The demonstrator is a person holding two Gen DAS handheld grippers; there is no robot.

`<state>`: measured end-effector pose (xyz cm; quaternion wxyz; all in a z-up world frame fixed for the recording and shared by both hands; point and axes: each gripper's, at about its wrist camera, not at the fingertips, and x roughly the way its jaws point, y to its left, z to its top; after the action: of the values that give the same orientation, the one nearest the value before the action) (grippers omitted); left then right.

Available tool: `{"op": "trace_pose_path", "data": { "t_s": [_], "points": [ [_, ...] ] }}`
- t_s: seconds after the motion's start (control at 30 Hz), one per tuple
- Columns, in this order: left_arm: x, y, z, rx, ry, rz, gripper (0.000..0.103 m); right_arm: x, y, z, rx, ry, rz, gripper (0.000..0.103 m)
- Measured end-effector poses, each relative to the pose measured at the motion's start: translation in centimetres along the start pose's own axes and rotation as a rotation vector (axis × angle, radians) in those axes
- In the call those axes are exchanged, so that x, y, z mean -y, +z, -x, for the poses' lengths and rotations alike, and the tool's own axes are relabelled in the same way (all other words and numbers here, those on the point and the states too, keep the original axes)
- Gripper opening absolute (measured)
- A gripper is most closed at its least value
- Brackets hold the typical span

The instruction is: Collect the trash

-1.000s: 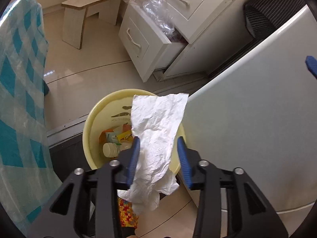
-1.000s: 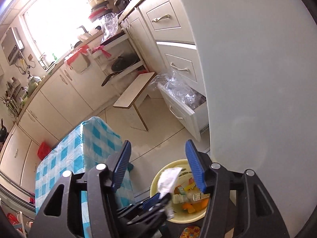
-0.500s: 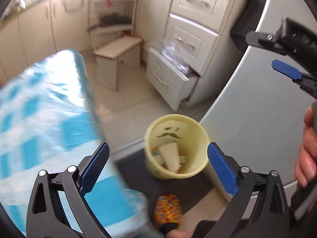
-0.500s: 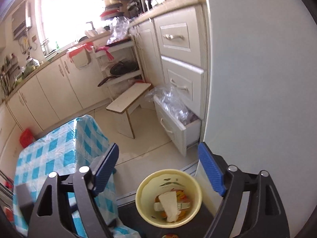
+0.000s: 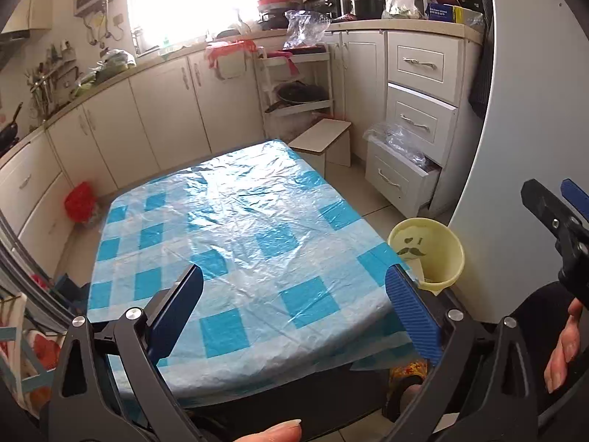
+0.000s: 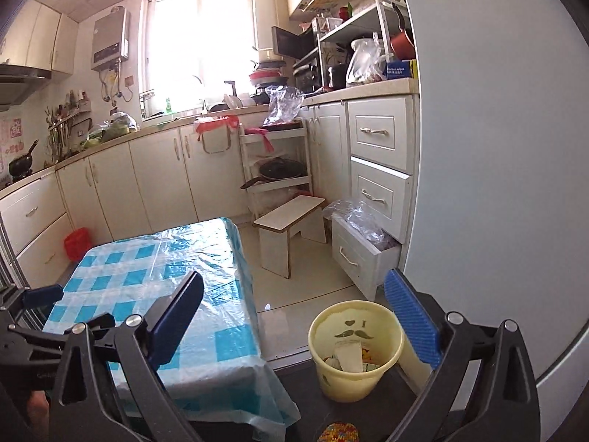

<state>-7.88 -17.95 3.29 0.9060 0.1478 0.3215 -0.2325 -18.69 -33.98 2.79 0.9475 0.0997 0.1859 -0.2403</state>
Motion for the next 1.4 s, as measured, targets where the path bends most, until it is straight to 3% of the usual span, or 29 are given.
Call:
{"op": "trace_pose_path", "data": {
  "t_s": [0.23,0.47,1.4],
  "points": [
    [-3.0,-1.3,4.1,0.033,0.008,0.063,0.095,-3.0,-0.1,3.9,-0.006,0.008,0.064,0.096],
    [-3.2,-2.4,6.9,0.076,0.036,0.054,0.095,-3.2,0.5,6.2,0.016,-0.002,0.032,0.096],
    [-2.8,-2.8,9.3,0.116,0.041,0.044,0.095,-3.4,-0.2,6.7,-0.011,-0.020,0.039,0.096]
  ]
}}
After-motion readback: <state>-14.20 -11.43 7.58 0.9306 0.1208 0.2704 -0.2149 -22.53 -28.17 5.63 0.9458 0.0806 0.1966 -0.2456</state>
